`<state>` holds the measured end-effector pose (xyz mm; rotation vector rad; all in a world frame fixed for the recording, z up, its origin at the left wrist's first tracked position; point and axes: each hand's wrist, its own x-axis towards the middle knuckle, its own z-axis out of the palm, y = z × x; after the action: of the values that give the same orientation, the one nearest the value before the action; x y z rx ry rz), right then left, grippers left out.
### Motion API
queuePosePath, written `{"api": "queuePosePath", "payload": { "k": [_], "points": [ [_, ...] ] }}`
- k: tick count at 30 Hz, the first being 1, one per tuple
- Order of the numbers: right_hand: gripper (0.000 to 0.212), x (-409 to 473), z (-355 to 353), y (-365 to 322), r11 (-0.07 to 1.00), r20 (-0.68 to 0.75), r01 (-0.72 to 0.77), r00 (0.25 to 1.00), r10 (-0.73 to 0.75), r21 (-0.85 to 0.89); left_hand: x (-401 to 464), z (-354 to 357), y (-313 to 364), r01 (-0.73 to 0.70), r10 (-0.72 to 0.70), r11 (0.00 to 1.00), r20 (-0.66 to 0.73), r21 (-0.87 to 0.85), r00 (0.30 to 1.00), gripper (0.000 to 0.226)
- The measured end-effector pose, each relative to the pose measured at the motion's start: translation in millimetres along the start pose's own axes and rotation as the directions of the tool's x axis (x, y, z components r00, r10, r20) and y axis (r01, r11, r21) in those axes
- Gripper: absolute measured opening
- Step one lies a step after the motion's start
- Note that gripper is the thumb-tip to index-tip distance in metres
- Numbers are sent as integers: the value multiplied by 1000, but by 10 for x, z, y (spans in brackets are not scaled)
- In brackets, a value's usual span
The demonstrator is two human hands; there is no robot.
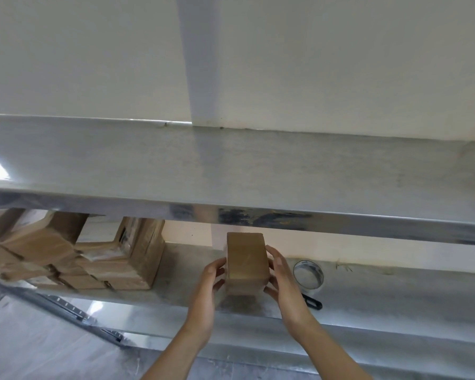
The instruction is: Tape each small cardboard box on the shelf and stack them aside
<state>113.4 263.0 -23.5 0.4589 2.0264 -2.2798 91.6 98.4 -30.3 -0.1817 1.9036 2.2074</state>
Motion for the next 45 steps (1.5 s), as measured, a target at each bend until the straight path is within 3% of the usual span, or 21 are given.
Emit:
{"api": "queuePosePath", "payload": {
  "k": [3, 7, 13, 22, 25, 30, 35, 38, 45],
  "points": [
    [38, -24, -2, -4, 1000, -12, 13, 1000, -13, 28, -16, 49, 81, 74, -72, 996, 31, -46, 997, 50],
    [35, -57, -7, 24, 999, -9, -16, 1000, 16, 39, -11, 25, 47, 113, -110, 991, 43, -78, 993, 39],
    [39, -72, -34, 58, 999, -8, -36, 999, 36, 29, -60, -43, 11, -20, 22, 992, 12, -123, 1000, 49],
    [65, -85, -68, 118, 1000, -64, -11, 998, 11, -6, -68, -119, -113, 7, -7, 995, -3, -103, 1000, 41],
    [61, -99, -95, 118, 999, -45, -43, 998, 43, -8, -82, -127, -108, 20, -21, 995, -10, -102, 1000, 44],
    [37, -110, -80, 135, 998, -8, -57, 998, 57, 26, -95, -136, -109, 83, -82, 996, 44, -29, 996, 43],
    [40, -132, -55, 264, 995, 3, -76, 997, 76, 64, -195, -118, -71, 26, -18, 996, 92, -90, 996, 39],
    [38, -112, -41, 291, 989, 8, -122, 993, 122, 88, -213, -151, -59, 10, 3, 984, 74, -176, 997, 55],
    [47, -175, -19, 263, 990, 7, -115, 993, 115, 79, -254, -226, -151, 35, -30, 998, 80, -59, 996, 58]
  ]
}}
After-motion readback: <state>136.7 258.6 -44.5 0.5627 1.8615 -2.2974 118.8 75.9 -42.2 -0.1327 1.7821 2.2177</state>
